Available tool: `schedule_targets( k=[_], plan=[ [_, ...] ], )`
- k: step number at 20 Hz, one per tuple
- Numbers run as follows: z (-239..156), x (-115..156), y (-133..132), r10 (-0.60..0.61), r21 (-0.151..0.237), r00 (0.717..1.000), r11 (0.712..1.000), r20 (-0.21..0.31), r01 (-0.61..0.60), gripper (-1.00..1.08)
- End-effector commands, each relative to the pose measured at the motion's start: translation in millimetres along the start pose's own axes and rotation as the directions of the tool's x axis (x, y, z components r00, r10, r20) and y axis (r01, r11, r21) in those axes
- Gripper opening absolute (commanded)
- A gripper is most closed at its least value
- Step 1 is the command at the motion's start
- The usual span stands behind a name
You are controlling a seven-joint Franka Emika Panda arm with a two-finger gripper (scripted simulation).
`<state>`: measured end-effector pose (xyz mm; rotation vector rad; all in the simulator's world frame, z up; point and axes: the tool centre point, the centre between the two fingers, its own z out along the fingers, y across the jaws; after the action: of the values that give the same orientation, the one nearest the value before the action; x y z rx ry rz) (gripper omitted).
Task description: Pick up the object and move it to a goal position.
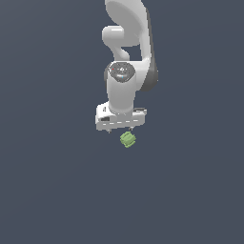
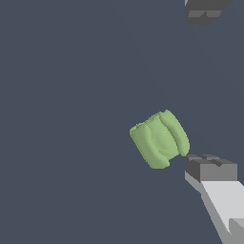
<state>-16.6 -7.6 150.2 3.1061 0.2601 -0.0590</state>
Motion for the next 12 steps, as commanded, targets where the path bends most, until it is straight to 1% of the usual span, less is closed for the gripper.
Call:
schedule_targets(
  k=[1, 6, 12],
  plan=[
    [6, -1, -4, -0.051, 0.000, 0.999, 0.999, -0.003, 0.051, 1.00],
    [22, -2, -14, -0.185, 0.001, 0.983, 0.983, -0.013, 0.185, 1.00],
    [41, -5, -28, -0.349, 0.000, 0.937, 0.937, -0.027, 0.349, 1.00]
  ],
)
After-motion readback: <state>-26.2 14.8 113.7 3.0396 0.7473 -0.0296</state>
